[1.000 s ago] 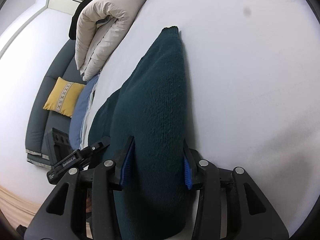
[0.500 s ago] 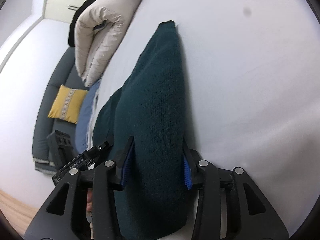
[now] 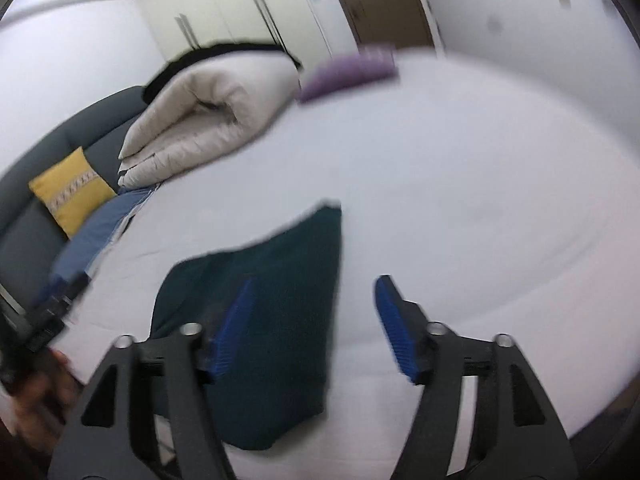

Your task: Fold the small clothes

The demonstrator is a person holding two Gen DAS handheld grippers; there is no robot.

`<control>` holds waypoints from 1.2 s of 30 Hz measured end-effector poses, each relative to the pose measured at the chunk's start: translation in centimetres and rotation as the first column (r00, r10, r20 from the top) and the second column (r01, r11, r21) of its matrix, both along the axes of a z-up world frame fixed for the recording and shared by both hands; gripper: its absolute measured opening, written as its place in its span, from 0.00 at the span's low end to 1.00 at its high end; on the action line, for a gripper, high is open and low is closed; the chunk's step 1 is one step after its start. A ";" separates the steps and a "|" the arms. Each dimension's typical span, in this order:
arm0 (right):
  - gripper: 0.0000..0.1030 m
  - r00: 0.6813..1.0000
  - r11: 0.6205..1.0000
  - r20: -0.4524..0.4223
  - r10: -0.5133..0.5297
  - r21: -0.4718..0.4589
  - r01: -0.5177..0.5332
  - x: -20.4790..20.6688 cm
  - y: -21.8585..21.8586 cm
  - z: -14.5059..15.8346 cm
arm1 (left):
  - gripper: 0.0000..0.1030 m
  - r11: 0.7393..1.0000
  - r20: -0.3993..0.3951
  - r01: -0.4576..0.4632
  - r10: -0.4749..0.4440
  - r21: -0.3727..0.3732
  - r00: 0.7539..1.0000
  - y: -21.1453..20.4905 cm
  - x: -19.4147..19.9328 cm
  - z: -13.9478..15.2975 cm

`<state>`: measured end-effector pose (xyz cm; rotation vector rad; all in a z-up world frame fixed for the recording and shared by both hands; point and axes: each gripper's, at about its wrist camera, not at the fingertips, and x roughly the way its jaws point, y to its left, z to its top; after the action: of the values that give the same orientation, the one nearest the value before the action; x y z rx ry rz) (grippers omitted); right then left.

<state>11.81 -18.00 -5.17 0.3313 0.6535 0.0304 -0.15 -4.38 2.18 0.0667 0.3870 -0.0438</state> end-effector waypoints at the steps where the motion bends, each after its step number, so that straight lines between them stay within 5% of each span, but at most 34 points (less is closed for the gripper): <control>1: 0.74 0.999 0.999 0.053 -0.005 -0.053 0.008 -0.9 0.8 1.5 | 1.00 1.000 0.024 -0.026 0.026 0.006 0.999 -0.1 -0.8 0.9; 3: 0.87 0.992 0.993 0.125 -0.014 -0.115 0.029 -2.2 1.8 3.5 | 1.00 0.998 0.068 -0.065 0.064 0.006 0.996 0.0 -2.2 2.8; 8: 0.98 0.966 0.977 0.255 -0.050 -0.187 0.100 -5.1 2.7 8.8 | 1.00 0.997 0.206 -0.070 0.071 -0.015 0.976 0.9 -5.8 6.8; 12: 1.00 0.946 0.974 0.315 -0.082 -0.174 0.143 -7.1 2.3 13.0 | 1.00 0.998 0.128 -0.053 0.056 -0.024 0.990 1.2 -5.7 8.3; 17: 1.00 0.972 0.982 0.232 -0.029 -0.176 0.071 -7.3 4.0 15.5 | 1.00 0.999 -0.078 -0.049 0.047 -0.014 0.996 0.3 -3.5 6.0; 21: 1.00 0.993 0.984 0.119 0.010 -0.180 0.011 -6.1 5.2 13.8 | 1.00 1.000 -0.254 -0.027 0.024 -0.011 0.967 -0.5 -1.5 1.6; 24: 1.00 0.998 0.994 -0.050 0.026 -0.108 -0.031 -3.9 5.5 10.6 | 1.00 1.000 -0.346 -0.016 0.007 -0.022 0.938 -0.5 -0.8 -1.3; 28: 1.00 0.988 0.995 -0.157 0.008 -0.095 -0.023 -2.7 5.8 7.5 | 1.00 1.000 -0.402 -0.013 0.003 -0.022 0.915 -0.5 -0.6 -3.9; 36: 1.00 0.975 0.990 -0.221 -0.015 -0.139 -0.017 -0.2 6.2 3.0 | 1.00 1.000 -0.438 -0.022 0.013 -0.015 0.899 -0.3 -0.2 -5.9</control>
<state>11.62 -11.78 -2.17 0.1995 0.8731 -0.0524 -0.33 -4.65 -3.73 0.0333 0.8401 -0.0445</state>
